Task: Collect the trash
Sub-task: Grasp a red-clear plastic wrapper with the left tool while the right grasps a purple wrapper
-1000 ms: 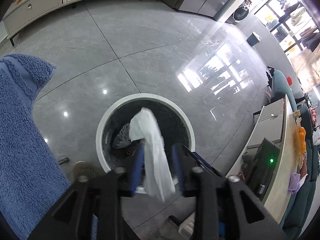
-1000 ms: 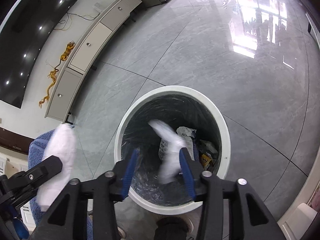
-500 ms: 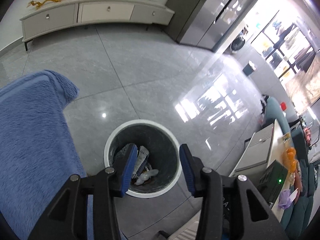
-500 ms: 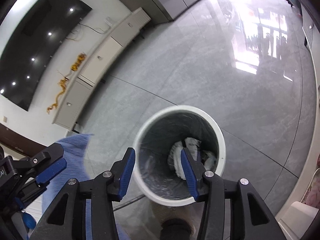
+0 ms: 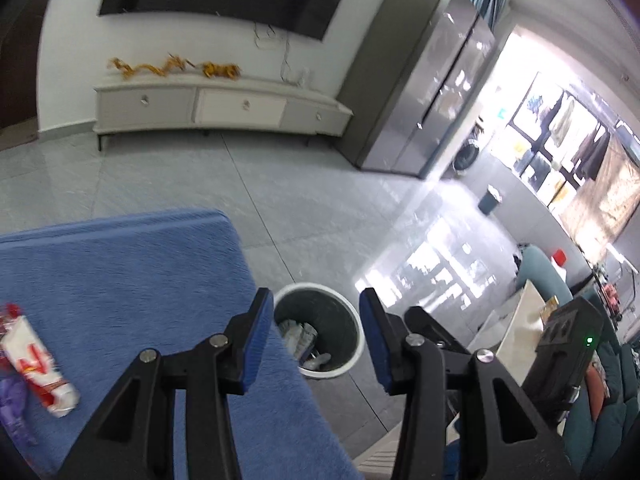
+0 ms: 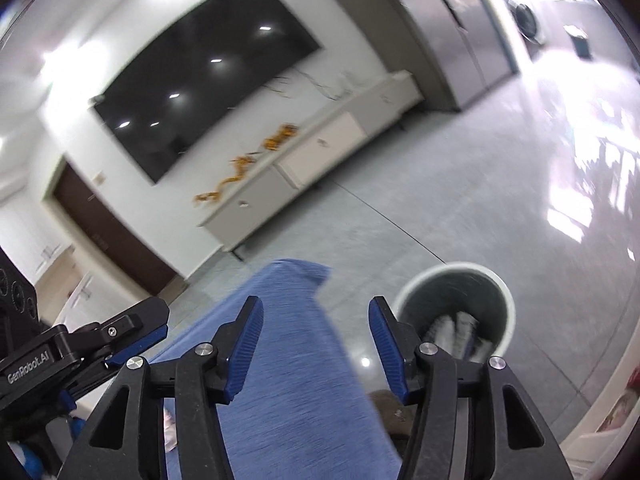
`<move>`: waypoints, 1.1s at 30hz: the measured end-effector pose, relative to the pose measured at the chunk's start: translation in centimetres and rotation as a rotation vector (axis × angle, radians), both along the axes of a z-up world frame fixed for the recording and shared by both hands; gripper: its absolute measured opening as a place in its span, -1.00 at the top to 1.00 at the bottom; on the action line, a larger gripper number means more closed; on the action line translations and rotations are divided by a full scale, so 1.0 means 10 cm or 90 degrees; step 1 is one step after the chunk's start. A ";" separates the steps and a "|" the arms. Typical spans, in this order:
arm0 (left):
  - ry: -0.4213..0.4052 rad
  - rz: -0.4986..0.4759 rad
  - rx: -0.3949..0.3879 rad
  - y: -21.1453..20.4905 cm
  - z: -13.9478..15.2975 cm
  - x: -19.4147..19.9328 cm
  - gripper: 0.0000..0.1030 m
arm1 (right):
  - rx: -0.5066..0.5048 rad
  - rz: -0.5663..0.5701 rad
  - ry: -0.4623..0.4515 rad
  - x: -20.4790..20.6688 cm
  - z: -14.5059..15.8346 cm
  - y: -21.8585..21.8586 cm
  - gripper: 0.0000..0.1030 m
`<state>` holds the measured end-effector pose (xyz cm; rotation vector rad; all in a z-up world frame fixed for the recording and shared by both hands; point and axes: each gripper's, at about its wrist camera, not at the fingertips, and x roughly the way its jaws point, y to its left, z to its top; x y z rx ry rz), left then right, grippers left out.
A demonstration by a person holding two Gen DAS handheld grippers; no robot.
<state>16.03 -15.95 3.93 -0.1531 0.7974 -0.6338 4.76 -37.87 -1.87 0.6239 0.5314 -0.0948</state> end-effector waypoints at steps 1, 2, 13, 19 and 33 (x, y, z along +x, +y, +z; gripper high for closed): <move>-0.013 0.012 -0.005 0.16 0.08 -0.07 0.17 | -0.013 0.016 -0.015 -0.04 0.11 0.12 -0.06; -0.025 0.028 -0.010 0.34 0.16 -0.14 0.17 | -0.022 0.027 -0.026 -0.08 0.19 0.20 -0.07; -0.113 0.207 -0.004 2.26 0.48 -0.87 0.13 | -0.108 0.182 -0.144 -0.36 0.86 1.17 -0.13; -0.105 0.266 0.036 2.89 0.17 -1.12 0.13 | -0.123 0.240 -0.147 -0.27 0.81 1.52 -0.13; 0.029 0.216 0.098 2.93 -1.22 -1.30 0.13 | -0.154 0.394 -0.031 0.03 0.04 2.31 -0.13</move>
